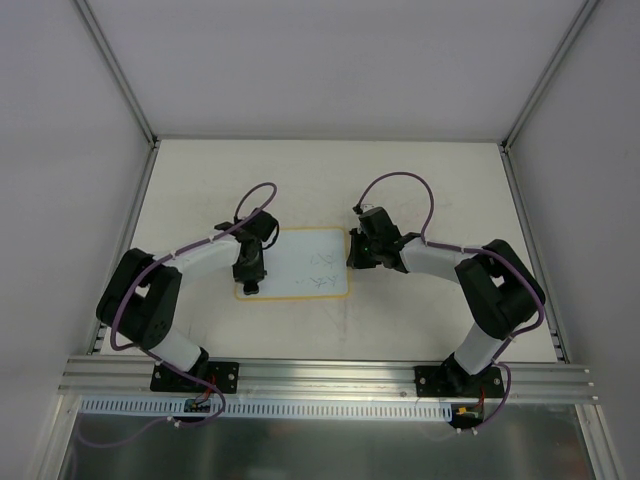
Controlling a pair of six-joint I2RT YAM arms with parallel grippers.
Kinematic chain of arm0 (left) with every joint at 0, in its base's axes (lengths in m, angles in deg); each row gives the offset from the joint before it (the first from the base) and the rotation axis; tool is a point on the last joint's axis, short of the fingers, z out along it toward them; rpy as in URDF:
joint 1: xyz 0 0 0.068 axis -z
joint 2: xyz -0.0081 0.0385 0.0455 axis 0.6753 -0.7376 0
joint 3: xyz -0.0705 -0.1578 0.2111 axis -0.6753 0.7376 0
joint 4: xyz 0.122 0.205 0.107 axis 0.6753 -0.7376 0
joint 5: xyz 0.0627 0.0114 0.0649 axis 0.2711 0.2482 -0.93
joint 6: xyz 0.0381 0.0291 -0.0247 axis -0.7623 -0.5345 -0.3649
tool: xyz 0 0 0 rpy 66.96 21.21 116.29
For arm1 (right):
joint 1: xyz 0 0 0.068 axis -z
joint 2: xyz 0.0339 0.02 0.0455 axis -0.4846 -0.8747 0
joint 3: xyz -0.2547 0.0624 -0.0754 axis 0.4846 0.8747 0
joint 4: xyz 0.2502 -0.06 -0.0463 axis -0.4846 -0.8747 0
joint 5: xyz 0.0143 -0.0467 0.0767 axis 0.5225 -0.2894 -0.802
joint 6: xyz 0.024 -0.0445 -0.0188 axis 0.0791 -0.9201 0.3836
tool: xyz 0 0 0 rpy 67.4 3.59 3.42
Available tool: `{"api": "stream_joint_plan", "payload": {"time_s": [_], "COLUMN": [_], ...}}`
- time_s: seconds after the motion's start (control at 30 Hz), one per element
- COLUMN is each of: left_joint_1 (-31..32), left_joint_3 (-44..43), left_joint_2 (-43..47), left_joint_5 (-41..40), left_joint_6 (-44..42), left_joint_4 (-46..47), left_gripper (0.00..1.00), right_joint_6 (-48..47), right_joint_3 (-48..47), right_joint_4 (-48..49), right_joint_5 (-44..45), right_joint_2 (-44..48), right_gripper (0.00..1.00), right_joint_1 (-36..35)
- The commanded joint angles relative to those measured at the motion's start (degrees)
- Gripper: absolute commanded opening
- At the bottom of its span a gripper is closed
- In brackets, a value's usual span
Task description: Erase the whiteboard
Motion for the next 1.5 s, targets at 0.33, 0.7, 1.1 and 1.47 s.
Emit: {"api": "stream_joint_plan", "payload": {"time_s": [0.33, 0.7, 1.1, 1.47], "left_joint_1": [12.1, 23.0, 19.4, 18.1], "left_joint_3": [-12.0, -27.8, -23.3, -21.2], "left_joint_2": [-13.8, -26.7, -15.8, -12.6], "left_joint_5": [10.1, 16.0, 7.3, 6.0], "left_joint_6": [4.8, 4.4, 7.4, 9.4], "left_joint_4": [2.1, 1.9, 1.3, 1.1], "left_gripper": [0.00, 0.00, 0.00, 0.58], "right_joint_6": [0.1, 0.2, -0.5, -1.8], "right_joint_3": [1.7, 2.5, 2.7, -0.7], "right_joint_4": [-4.0, -4.0, -6.3, -14.1], "right_joint_5": [1.1, 2.2, 4.3, 9.9], "right_joint_2": [-1.9, -0.8, 3.3, 10.8], "right_gripper": [0.00, 0.00, 0.00, 0.45], "right_joint_1": [-0.4, -0.3, -0.3, -0.3]}}
